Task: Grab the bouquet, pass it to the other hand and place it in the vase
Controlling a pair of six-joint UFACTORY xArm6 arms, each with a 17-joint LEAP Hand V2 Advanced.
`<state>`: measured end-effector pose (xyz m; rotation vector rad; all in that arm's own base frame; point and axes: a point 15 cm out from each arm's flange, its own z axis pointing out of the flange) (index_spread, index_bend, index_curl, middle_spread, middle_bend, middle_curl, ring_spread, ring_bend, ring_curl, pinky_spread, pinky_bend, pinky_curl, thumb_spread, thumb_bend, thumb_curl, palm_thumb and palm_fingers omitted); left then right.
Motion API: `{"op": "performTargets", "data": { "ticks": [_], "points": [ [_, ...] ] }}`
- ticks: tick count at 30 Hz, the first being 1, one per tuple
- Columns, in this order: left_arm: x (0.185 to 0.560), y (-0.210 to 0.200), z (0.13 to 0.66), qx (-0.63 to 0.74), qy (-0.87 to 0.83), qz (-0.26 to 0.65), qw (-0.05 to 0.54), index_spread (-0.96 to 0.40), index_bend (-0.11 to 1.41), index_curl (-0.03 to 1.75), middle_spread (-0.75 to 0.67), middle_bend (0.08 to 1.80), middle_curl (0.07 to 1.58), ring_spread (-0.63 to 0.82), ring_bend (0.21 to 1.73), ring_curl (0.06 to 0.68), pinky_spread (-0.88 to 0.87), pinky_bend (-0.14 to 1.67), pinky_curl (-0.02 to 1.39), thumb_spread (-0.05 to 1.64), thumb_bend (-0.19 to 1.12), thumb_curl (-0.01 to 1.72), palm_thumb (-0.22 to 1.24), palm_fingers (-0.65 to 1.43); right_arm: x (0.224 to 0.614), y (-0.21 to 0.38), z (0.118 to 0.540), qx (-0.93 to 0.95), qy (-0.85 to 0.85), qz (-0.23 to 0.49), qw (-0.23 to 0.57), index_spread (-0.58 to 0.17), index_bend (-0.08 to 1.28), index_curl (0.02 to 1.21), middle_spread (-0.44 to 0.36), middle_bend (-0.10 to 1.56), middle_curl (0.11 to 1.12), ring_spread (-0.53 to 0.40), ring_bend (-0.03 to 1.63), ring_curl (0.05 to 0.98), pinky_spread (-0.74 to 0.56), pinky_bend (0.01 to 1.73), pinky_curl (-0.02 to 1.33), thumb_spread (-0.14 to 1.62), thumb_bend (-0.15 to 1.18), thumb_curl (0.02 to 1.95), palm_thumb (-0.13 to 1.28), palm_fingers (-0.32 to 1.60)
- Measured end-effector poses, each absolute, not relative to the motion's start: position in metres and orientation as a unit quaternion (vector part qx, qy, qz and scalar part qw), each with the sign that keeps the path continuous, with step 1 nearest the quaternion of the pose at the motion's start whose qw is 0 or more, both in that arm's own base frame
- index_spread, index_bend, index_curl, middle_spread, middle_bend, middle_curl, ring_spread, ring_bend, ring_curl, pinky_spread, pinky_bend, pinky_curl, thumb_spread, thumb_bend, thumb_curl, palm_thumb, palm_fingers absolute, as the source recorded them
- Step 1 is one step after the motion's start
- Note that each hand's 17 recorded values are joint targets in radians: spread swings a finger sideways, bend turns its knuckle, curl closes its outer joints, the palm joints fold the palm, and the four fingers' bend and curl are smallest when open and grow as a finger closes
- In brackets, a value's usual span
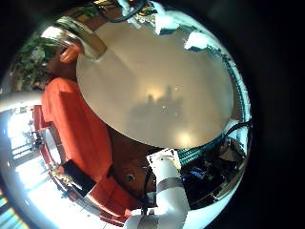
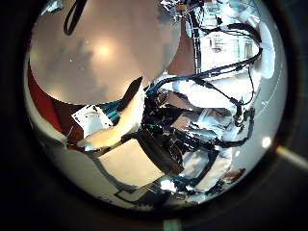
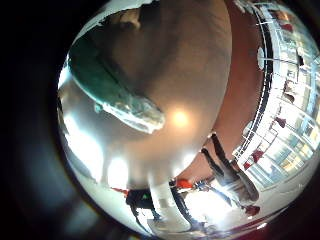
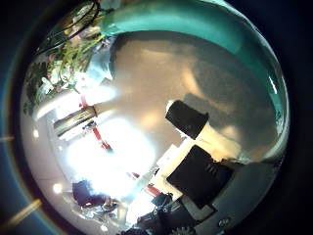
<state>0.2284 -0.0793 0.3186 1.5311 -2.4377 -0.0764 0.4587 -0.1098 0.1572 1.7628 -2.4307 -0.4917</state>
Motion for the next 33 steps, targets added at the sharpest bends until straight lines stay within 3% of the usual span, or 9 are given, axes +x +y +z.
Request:
{"op": "performTargets", "data": {
  "ticks": [3, 8, 11, 12, 16, 21, 33],
  "points": [
    [0.232, -0.080, 0.319, 0.527, -0.839, -0.027, 0.132, -0.17, 0.19, 0.44, 0.02, 0.21, 0.43, 0.10, 0.67, 0.110, 0.21, 0.20, 0.33, 1.11, -0.02, 0.31, 0.32, 0.47, 0.457, -0.110, 0.153, 0.578, -0.797, -0.166, 0.055, -0.284, 0.24, 0.45, -0.145, 0.54, 0.53, -0.214, 0.96, 0.263, 0.12, 0.55, 0.02, 1.06, -0.01, 0.40, 0.59, 0.70],
    [0.234, -0.080, 0.321, 0.526, -0.840, -0.028, 0.131, -0.17, 0.19, 0.44, 0.03, 0.21, 0.43, 0.11, 0.67, 0.109, 0.21, 0.20, 0.33, 1.11, -0.02, 0.31, 0.32, 0.47, 0.457, -0.107, 0.153, 0.580, -0.795, -0.168, 0.057, -0.354, 0.25, 0.47, -0.290, 0.59, 0.55, -0.271, 1.02, 0.295, -0.12, 0.75, 0.03, 1.04, -0.01, 0.42, 0.67, 1.06],
    [0.234, -0.080, 0.320, 0.527, -0.839, -0.028, 0.131, -0.17, 0.19, 0.44, 0.03, 0.21, 0.43, 0.11, 0.67, 0.108, 0.21, 0.20, 0.33, 1.11, -0.02, 0.31, 0.32, 0.47, 0.455, -0.105, 0.155, 0.583, -0.792, -0.170, 0.062, -0.395, 0.40, 0.57, -0.294, 0.72, 0.62, -0.275, 1.06, 0.347, -0.29, 0.93, 0.11, 1.02, 0.00, 0.44, 0.74, 1.37],
    [0.234, -0.080, 0.320, 0.526, -0.840, -0.028, 0.131, -0.17, 0.19, 0.44, 0.03, 0.21, 0.43, 0.11, 0.67, 0.108, 0.21, 0.20, 0.33, 1.11, -0.02, 0.31, 0.32, 0.47, 0.455, -0.105, 0.156, 0.584, -0.791, -0.169, 0.064, -0.402, 0.47, 0.60, -0.291, 0.77, 0.64, -0.271, 1.09, 0.367, -0.32, 0.97, 0.13, 1.02, 0.00, 0.45, 0.77, 1.39],
    [0.235, -0.080, 0.320, 0.525, -0.840, -0.029, 0.132, -0.17, 0.19, 0.44, 0.03, 0.21, 0.43, 0.11, 0.67, 0.107, 0.21, 0.20, 0.33, 1.11, -0.02, 0.31, 0.32, 0.47, 0.459, -0.103, 0.168, 0.591, -0.790, -0.155, 0.062, -0.421, 0.70, 0.73, -0.291, 0.92, 0.74, -0.259, 1.23, 0.439, -0.32, 1.22, 0.25, 0.99, 0.03, 0.50, 0.90, 1.33],
    [0.236, -0.080, 0.319, 0.524, -0.841, -0.029, 0.132, -0.17, 0.19, 0.45, 0.03, 0.21, 0.43, 0.11, 0.67, 0.107, 0.21, 0.20, 0.33, 1.11, -0.02, 0.31, 0.32, 0.47, 0.465, -0.108, 0.212, 0.593, -0.795, -0.122, 0.030, -0.399, 0.90, 0.87, -0.265, 1.10, 0.84, -0.240, 1.35, 0.517, -0.26, 1.41, 0.35, 0.99, 0.08, 0.57, 1.05, 1.22],
    [0.254, -0.085, 0.328, 0.541, -0.831, -0.007, 0.132, -0.18, 0.19, 0.45, 0.02, 0.22, 0.44, 0.10, 0.67, 0.103, 0.20, 0.20, 0.33, 1.12, -0.02, 0.31, 0.33, 0.48, 0.440, -0.104, 0.348, 0.622, -0.780, -0.043, -0.046, -0.329, 1.05, 0.98, -0.198, 1.27, 0.91, -0.210, 1.46, 0.621, -0.18, 1.51, 0.48, 0.94, 0.11, 0.74, 1.17, 1.11]
  ]
}}
